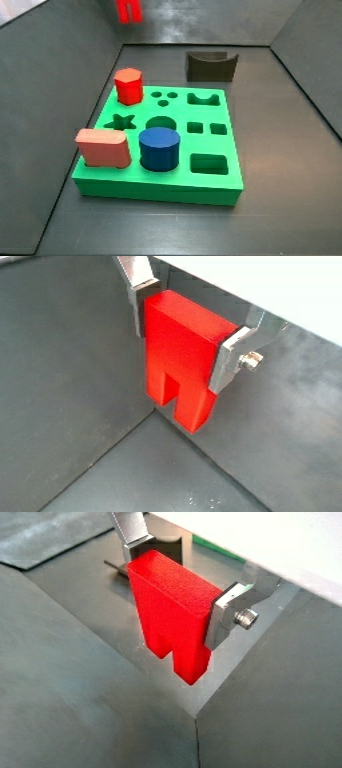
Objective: Pick up the double-square object. Move up. Move to above the board. Insert the double-square object.
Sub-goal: Move to above the board.
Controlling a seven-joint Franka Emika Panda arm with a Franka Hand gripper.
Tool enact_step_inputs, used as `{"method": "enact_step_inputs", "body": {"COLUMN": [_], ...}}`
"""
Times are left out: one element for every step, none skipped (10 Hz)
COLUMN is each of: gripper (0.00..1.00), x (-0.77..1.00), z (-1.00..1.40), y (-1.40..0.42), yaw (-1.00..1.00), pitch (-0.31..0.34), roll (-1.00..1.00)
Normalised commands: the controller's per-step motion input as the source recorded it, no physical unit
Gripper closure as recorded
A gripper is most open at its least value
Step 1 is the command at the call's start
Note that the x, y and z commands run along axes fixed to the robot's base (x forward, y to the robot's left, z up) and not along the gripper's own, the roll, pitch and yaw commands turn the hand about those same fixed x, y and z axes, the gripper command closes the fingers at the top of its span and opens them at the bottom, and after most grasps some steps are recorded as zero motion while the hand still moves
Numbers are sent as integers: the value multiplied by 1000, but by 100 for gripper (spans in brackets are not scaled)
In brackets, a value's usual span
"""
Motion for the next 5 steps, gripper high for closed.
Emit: {"method": "enact_step_inputs", "body": {"gripper": [100, 100, 100, 100, 100], "x": [-88, -81, -76, -72, -65], "z": [1000, 1000, 1000, 1000, 1000], "y": [69, 59, 52, 46, 35], "yaw": [-23, -9, -1, 5, 21], "pitch": [28, 57, 76, 81, 89], "roll": [28, 40, 51, 53, 60]}}
